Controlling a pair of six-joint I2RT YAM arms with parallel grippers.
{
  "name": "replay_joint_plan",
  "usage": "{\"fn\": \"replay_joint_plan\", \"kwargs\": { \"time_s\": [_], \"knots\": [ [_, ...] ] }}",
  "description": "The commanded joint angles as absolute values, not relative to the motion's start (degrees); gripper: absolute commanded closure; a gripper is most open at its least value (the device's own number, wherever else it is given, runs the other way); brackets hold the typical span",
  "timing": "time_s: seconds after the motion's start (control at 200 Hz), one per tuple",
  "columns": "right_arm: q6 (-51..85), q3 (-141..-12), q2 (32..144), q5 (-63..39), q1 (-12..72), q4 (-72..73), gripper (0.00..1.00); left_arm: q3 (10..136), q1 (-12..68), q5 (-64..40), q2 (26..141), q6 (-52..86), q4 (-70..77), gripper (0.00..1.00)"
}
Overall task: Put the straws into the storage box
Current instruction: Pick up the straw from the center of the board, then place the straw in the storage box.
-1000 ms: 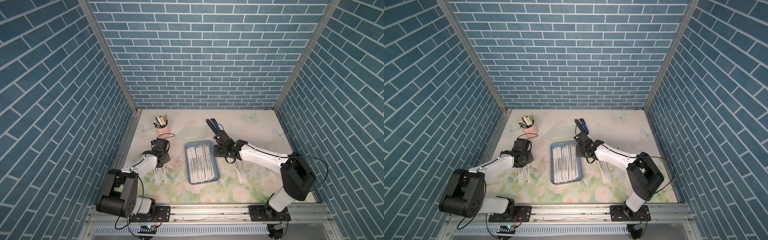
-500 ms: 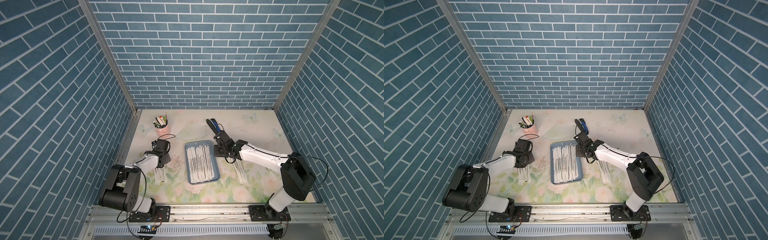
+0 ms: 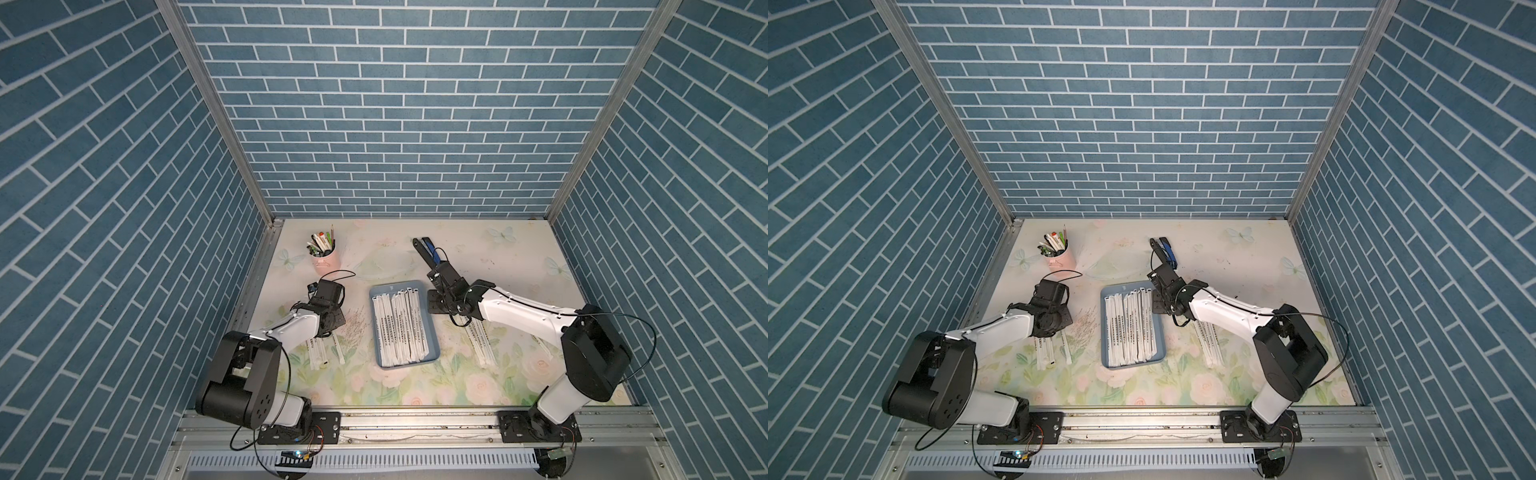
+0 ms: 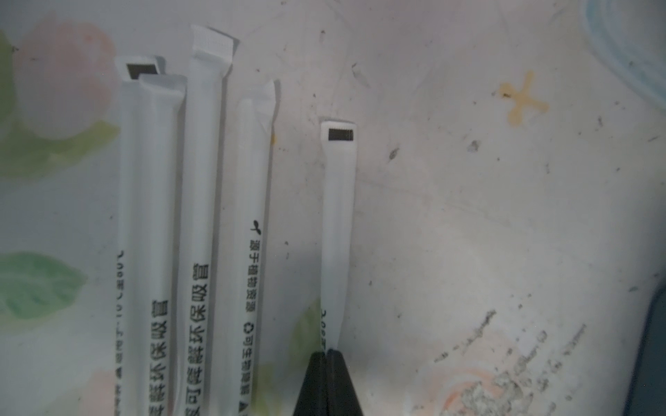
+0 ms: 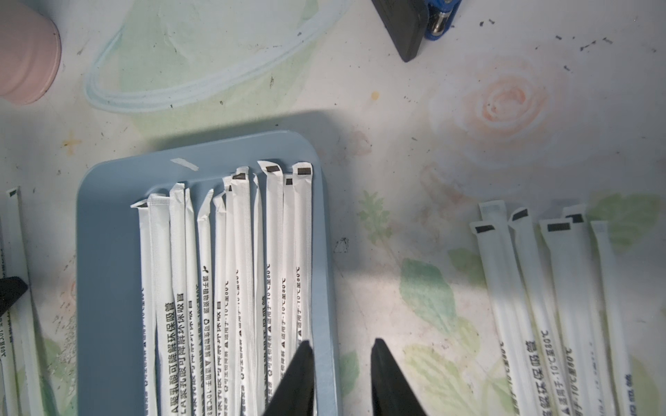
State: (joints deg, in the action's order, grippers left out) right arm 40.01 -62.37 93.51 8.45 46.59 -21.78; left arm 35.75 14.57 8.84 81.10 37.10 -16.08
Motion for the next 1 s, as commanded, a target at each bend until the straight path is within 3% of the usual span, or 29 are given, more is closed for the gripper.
{"fn": "replay_joint_plan", "kwargs": {
  "time_s": [0.0,0.26,0.505,0.75,0.995],
  "knots": [
    [38.28,-61.81,92.06,9.76,46.36,-21.80,0.71,37.45,15.80,9.04,78.03,38.52,-21.26,1.00],
    [37.69,-60.22,89.25,8.88,42.47,-21.71,0.71,47.94,27.83,11.36,74.20,45.27,-29.69,1.00],
    [35.70,-58.92,85.03,10.18,36.96,-23.14,0.71,60.27,42.09,10.04,86.54,50.56,-24.03,1.00],
    [35.19,-57.60,82.33,10.33,34.72,-24.09,0.71,64.49,48.57,4.90,99.37,54.70,-14.53,1.00],
    [35.33,-56.73,81.39,10.26,34.63,-24.24,0.72,64.99,51.14,3.14,105.01,57.43,-10.60,1.00]
  ]
}}
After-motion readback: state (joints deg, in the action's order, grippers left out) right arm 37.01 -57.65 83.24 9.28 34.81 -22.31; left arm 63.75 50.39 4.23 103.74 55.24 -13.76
